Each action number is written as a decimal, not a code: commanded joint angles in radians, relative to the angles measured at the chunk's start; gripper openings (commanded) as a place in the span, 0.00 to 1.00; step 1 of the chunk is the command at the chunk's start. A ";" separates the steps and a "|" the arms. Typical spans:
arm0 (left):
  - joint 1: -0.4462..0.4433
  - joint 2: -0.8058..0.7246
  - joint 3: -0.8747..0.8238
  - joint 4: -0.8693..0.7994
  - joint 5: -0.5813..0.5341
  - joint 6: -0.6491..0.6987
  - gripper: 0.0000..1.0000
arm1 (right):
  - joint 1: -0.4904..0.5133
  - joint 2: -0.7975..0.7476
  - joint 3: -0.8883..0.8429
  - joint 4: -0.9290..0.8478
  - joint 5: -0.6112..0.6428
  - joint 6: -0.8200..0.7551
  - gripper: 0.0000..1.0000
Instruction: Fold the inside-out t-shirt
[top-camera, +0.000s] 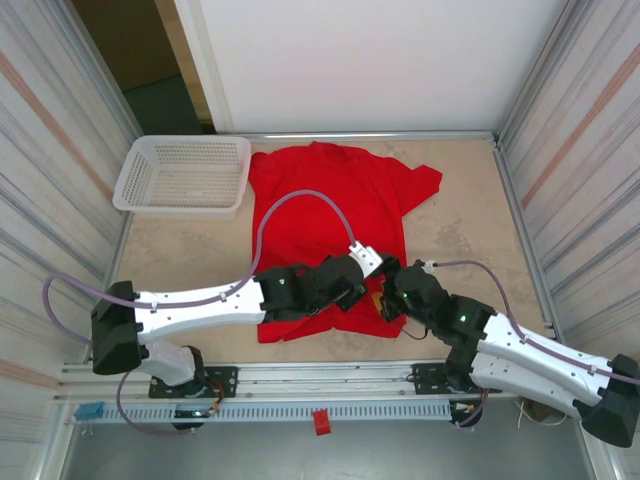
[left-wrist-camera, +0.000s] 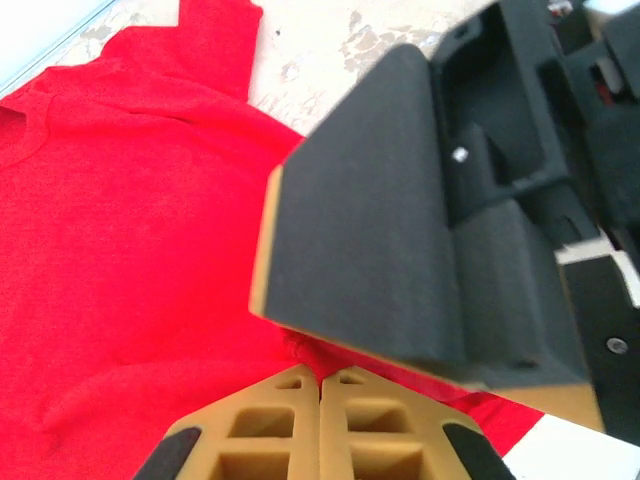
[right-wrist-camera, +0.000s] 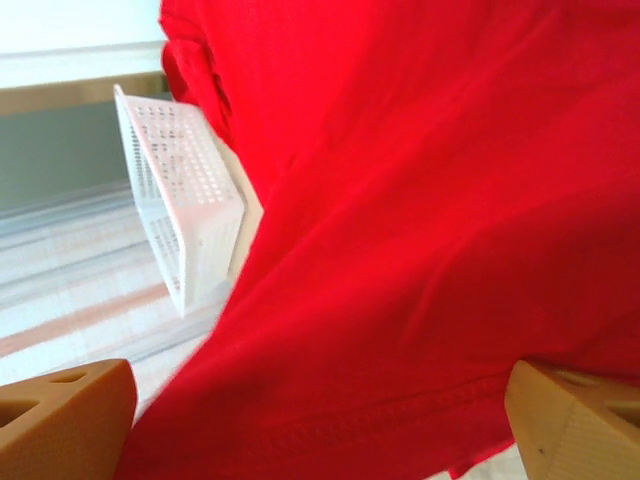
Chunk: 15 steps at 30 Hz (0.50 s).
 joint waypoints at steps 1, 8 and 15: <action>-0.017 -0.059 -0.052 0.061 0.003 -0.004 0.00 | -0.027 0.004 0.007 0.058 0.062 0.029 0.87; -0.017 -0.098 -0.115 0.125 0.094 0.019 0.00 | -0.085 0.032 0.012 0.133 -0.007 -0.032 0.10; -0.017 -0.088 -0.130 0.131 0.094 0.026 0.00 | -0.095 0.013 0.004 0.139 -0.020 -0.072 0.00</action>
